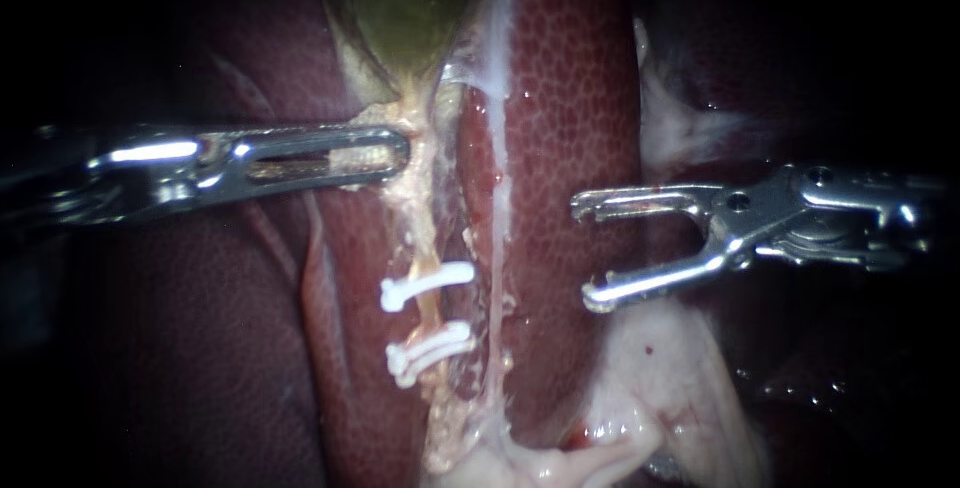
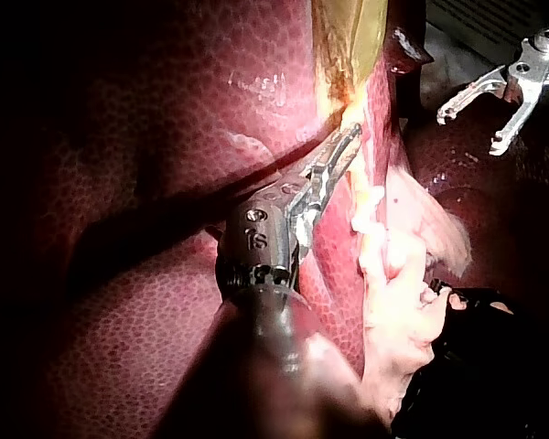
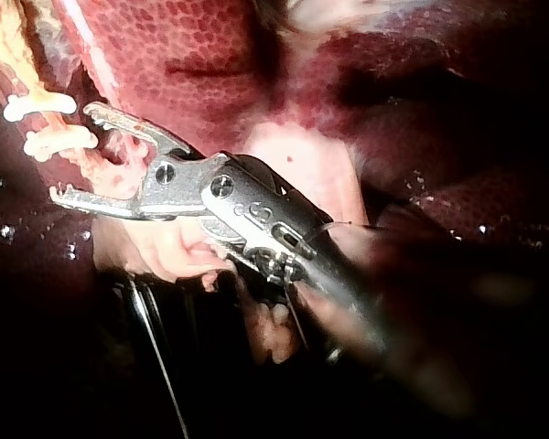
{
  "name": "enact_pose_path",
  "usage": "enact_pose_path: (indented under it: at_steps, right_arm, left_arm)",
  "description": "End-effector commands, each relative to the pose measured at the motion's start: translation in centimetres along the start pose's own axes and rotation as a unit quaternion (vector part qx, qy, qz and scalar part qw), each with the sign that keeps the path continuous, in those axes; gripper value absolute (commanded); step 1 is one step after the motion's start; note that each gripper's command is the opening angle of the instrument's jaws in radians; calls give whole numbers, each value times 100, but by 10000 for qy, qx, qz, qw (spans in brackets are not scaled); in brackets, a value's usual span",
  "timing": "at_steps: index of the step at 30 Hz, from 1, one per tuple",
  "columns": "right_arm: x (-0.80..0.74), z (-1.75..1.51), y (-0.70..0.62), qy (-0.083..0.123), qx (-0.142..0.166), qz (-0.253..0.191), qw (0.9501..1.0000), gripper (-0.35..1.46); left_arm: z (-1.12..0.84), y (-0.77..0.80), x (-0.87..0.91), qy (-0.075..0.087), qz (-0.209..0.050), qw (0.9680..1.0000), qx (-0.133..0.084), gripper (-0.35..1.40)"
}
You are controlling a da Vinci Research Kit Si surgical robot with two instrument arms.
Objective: Going back third clip left tube
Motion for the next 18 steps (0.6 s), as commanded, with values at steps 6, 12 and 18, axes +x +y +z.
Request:
enact_pose_path:
  at_steps: [6, 12, 18]
  right_arm:
    - [1, 0, -3, -4, 3, -119, 9999, 60]
    - [2, 0, -3, -5, 4, -178, 9998, 60]
    - [3, 0, -4, -5, 5, -206, 9998, 60]
  left_arm:
    - [8, 0, 1, 15, 1, 10000, -11, -35]
    - [9, 1, 1, 15, 2, 10000, -10, -35]
    - [8, 1, 1, 16, 2, 10000, -9, -35]
